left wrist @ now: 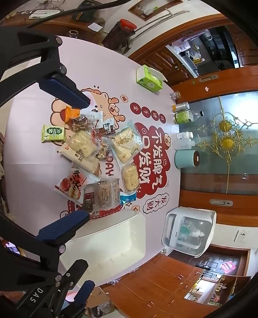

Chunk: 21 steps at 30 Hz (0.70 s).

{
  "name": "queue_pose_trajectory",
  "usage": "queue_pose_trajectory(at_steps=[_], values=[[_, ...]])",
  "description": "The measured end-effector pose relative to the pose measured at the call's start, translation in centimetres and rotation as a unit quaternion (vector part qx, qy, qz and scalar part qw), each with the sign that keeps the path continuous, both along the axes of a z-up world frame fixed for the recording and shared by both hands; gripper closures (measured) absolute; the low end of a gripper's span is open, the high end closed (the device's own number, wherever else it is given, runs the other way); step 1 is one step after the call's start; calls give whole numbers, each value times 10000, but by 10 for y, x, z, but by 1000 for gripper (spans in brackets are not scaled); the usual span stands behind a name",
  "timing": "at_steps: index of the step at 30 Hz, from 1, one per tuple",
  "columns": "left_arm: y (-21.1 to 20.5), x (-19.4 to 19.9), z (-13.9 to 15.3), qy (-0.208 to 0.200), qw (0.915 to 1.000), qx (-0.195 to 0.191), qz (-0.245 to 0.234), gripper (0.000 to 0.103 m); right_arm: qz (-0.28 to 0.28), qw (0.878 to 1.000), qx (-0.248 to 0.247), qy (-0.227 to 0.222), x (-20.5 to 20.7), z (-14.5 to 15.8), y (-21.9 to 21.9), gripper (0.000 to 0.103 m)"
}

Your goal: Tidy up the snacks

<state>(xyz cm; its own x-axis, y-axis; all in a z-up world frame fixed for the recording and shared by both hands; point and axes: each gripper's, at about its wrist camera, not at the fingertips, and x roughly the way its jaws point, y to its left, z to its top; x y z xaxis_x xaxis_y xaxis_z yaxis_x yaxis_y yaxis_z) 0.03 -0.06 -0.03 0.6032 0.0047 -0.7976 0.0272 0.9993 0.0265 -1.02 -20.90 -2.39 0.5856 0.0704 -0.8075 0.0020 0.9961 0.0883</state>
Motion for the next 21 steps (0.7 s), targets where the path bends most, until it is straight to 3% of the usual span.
queue_pose_trajectory(at_steps=[21], values=[[-3, 7, -6, 86, 9998, -97, -153, 1, 15, 10000, 21, 19, 9, -4, 4, 38]])
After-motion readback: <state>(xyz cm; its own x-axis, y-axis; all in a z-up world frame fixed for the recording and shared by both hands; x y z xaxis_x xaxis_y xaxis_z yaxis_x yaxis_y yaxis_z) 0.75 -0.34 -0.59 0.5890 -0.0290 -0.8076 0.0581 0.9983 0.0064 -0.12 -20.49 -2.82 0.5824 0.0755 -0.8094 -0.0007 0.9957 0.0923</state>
